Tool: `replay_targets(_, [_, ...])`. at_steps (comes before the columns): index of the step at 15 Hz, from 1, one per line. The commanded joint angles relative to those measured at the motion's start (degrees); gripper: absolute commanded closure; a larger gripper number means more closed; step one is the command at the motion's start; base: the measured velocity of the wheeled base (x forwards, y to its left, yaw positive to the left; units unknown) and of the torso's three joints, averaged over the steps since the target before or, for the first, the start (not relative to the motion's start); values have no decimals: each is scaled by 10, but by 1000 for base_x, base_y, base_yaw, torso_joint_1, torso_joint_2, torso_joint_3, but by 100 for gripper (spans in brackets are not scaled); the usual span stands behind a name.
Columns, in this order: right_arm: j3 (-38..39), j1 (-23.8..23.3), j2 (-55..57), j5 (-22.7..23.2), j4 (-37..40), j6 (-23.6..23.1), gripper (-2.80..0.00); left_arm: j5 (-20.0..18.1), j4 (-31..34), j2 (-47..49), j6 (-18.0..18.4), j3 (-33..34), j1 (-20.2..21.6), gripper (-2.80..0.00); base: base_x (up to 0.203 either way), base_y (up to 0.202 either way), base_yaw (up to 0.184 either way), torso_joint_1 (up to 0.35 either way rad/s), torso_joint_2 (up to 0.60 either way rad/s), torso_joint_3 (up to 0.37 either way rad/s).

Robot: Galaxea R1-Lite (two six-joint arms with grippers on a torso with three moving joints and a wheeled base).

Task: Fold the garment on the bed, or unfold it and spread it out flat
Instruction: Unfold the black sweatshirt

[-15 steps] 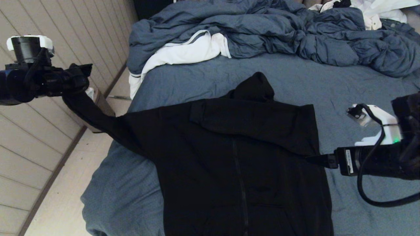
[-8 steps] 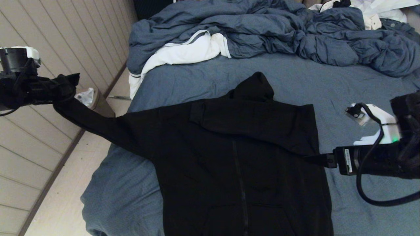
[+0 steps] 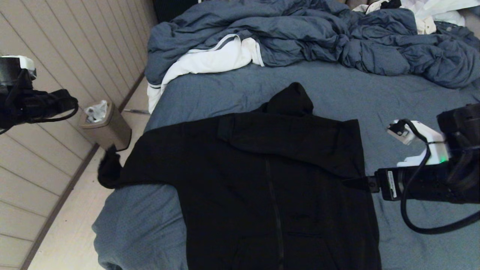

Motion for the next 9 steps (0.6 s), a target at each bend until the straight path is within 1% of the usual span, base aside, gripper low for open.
replay_targets(1, [0,0,0,0,1,0,-280,0,-1,-14,-1,-7,9,-280,0,0,0,0,0,0])
replay_targets(3, [1,0,-2,1,1,0,-280,0,-1,-23,-1,-6,15,-280,0,0,0,0,0,0])
replay_targets(5, [-1,0,-4,0,0,0,-280,-1,4,-39,-3,9,16,-280,0,0,0,0,0,0])
replay_targets(7, [-17,6,-2,0,1,0,-280,-3,6,-63,-4,63,15,-280,0,0,0,0,0,0])
replay_targets(8, [-29,12,0,1,1,1,-280,-6,8,-82,-4,105,11,-280,0,0,0,0,0,0])
replay_targets(9, [-45,20,4,1,1,1,-280,-16,10,-107,-4,153,3,0,0,0,0,0,0,0])
